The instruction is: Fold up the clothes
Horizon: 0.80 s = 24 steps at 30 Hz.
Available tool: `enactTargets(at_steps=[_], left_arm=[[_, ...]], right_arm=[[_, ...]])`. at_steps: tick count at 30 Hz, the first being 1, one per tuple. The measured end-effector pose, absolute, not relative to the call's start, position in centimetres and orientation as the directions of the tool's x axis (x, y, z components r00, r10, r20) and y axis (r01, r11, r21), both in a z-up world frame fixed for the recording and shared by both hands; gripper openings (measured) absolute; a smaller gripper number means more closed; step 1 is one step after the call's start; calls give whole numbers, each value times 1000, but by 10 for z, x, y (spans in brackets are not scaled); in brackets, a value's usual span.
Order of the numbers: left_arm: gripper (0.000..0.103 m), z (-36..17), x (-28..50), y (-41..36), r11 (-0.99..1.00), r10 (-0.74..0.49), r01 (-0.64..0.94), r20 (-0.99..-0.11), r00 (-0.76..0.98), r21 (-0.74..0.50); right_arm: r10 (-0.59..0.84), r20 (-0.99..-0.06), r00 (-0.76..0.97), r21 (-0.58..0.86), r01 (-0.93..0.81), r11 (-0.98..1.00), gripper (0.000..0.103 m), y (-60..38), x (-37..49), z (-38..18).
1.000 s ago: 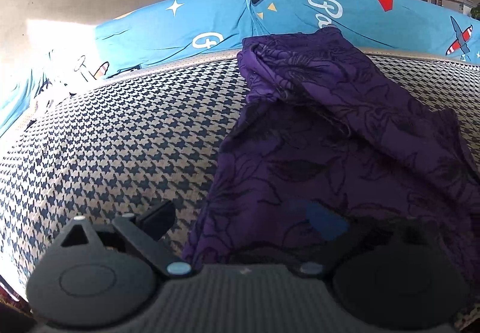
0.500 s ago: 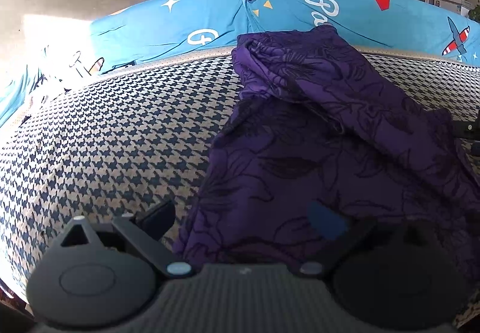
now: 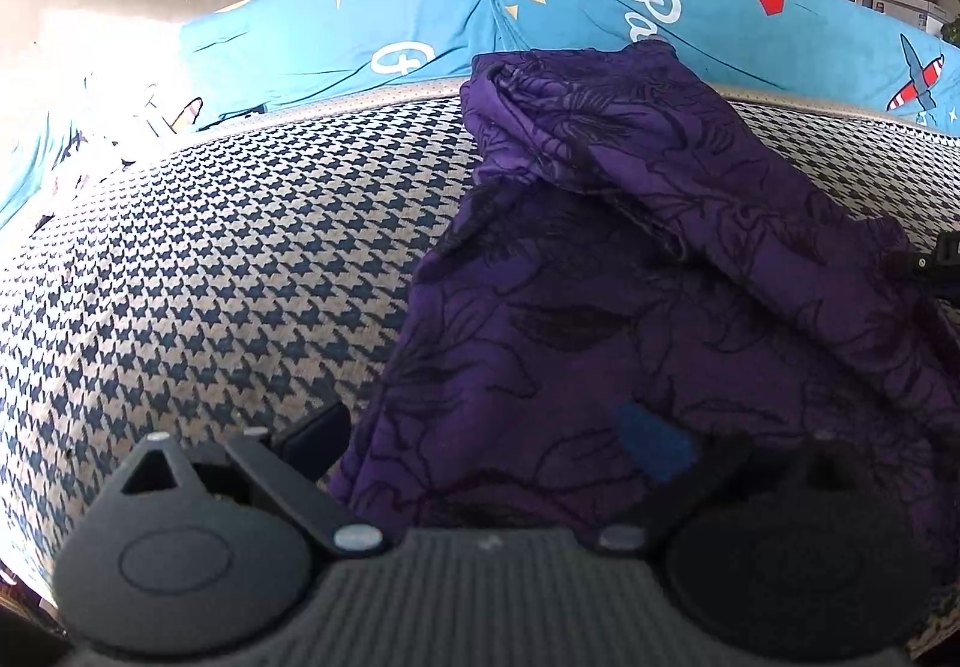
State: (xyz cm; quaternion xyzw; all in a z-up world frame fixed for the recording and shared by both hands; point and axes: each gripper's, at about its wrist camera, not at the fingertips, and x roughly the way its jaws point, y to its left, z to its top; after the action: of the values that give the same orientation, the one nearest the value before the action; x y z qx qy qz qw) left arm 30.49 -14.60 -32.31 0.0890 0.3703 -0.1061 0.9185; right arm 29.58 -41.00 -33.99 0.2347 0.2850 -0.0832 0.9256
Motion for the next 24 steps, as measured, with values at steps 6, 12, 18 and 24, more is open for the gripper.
enactTargets(at_steps=[6,12,18,24], left_arm=[[100,-324,305,-145,962,-128,260,-699,703,85],[100,-325,307,-142,965,-121,248,-703,700,81],[100,-320,308,-136,972,-106,222,-690,716,82],[100,-311,312,-124,981,-93,184,-680,728,63]], right_arm=[[-42,-559,828,365,291,884,20,-405,295,-340],[-52,-555,830,344,286,895,16,-403,298,-341],[-21,-524,851,350,238,906,11,-393,293,-328],[69,-442,895,408,132,903,11,-379,277,-301]])
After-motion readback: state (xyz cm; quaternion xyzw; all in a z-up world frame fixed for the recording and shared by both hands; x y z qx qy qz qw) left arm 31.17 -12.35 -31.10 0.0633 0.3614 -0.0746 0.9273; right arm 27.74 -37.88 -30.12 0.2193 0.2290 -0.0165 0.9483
